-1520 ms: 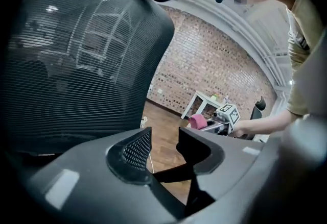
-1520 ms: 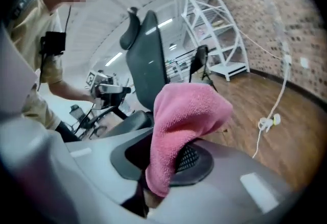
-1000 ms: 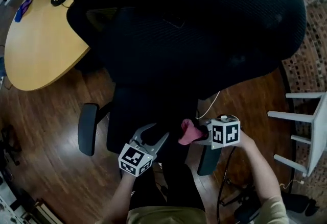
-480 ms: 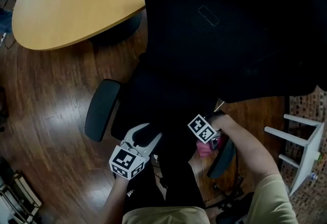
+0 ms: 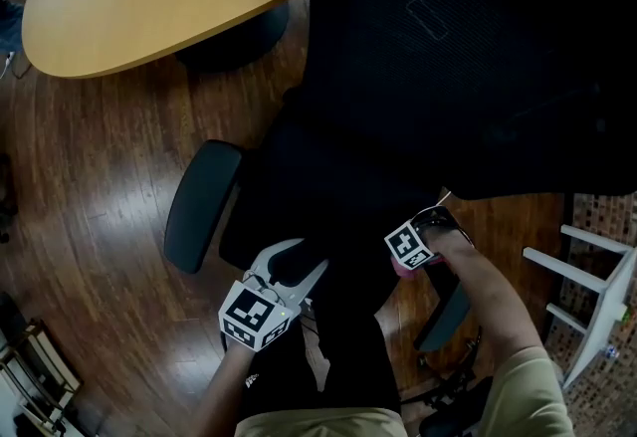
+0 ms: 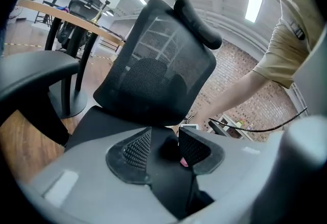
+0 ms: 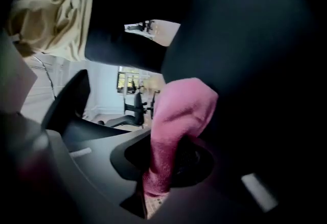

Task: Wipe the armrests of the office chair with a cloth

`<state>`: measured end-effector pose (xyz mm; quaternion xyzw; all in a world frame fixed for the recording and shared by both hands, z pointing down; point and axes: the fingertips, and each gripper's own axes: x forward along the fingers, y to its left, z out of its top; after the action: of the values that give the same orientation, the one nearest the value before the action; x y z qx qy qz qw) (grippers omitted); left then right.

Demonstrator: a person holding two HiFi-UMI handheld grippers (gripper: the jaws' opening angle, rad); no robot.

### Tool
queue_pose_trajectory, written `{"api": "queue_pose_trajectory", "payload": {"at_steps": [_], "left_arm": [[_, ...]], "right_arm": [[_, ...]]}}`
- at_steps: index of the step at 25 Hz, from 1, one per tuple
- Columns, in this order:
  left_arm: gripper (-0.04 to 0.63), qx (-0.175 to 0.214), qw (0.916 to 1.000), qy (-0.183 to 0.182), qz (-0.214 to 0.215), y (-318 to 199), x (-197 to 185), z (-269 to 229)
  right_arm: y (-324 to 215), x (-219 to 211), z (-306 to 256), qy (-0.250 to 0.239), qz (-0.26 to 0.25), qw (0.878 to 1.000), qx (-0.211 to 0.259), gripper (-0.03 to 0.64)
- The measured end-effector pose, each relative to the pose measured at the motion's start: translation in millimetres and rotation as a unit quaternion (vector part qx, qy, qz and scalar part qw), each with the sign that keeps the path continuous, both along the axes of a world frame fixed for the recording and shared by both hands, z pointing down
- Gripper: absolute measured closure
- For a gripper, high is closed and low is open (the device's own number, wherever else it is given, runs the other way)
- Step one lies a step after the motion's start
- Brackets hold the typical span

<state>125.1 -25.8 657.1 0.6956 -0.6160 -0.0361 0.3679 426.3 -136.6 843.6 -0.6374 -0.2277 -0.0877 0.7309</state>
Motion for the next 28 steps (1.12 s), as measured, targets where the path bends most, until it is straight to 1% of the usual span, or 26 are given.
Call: {"api": "queue_pose_trajectory", "payload": {"at_steps": [1,2,5,7,9,10,12,13,14,15,18,20,23,26,28], "left_arm": [[0.442,0.0,1.0,-0.001,0.008,-0.6,4.2,-1.3],[0.442,0.001,0.9999,-0.002,0.015,-1.5,7.9,-2.4],[0.442,0.0,0.9998,-0.003,0.02,-2.3,12.4,-3.0],[0.443,-0.003,0.9999,0.001,0.014,0.8,14.4,-1.9],[0.445,-0.001,0.9999,0.006,0.012,0.7,17.3,-3.6],[0.445,0.001,0.9999,0.008,0.013,-0.8,19.0,-5.0],[0.448,0.004,0.9998,0.008,0.018,-6.4,22.4,-7.6],[0.449,0.006,0.9997,0.008,0.021,-10.3,23.5,-8.8],[0.449,0.008,0.9997,0.007,0.023,-14.4,24.1,-9.6],[0.449,0.01,0.9996,0.006,0.025,-18.6,24.3,-10.2],[0.449,0.017,0.9993,0.002,0.032,-28.9,27.2,-15.3],[0.449,0.018,0.9992,0.0,0.035,-31.5,29.2,-17.9],[0.449,0.012,0.9993,0.0,0.035,-31.0,26.8,-11.2],[0.449,0.001,0.9994,0.004,0.034,-29.2,27.2,-1.3],[0.449,-0.004,0.9993,0.006,0.037,-29.2,32.1,1.5]], "right_arm": [[-4.3,-0.8,11.0,-0.019,0.001,1.0,0.01,0.548],[-6.9,-0.6,16.8,-0.026,0.007,1.0,0.013,0.548],[-11.2,-4.5,15.6,-0.024,0.042,0.999,0.019,0.549],[-6.8,-8.1,-2.7,-0.008,0.072,0.997,0.01,0.549],[4.0,-8.5,-43.2,0.047,0.108,0.993,-0.031,0.549],[10.4,-9.6,-68.5,0.083,0.127,0.987,-0.06,0.549],[21.2,-15.8,-114.3,0.149,0.162,0.969,-0.114,0.549],[24.9,-18.5,-130.4,0.176,0.173,0.96,-0.13,0.549],[27.0,-18.5,-140.6,0.199,0.175,0.954,-0.138,0.549],[27.1,-15.4,-144.2,0.215,0.165,0.953,-0.137,0.549],[24.0,5.4,-133.2,0.228,0.117,0.96,-0.114,0.551],[25.5,12.3,-120.2,0.214,0.114,0.964,-0.104,0.551],[18.4,6.7,-83.7,0.152,0.111,0.979,-0.08,0.551],[-0.8,-4.7,-40.6,0.064,0.072,0.994,-0.042,0.551],[-19.5,-12.1,-9.2,-0.013,0.026,1.0,-0.011,0.551]]}}
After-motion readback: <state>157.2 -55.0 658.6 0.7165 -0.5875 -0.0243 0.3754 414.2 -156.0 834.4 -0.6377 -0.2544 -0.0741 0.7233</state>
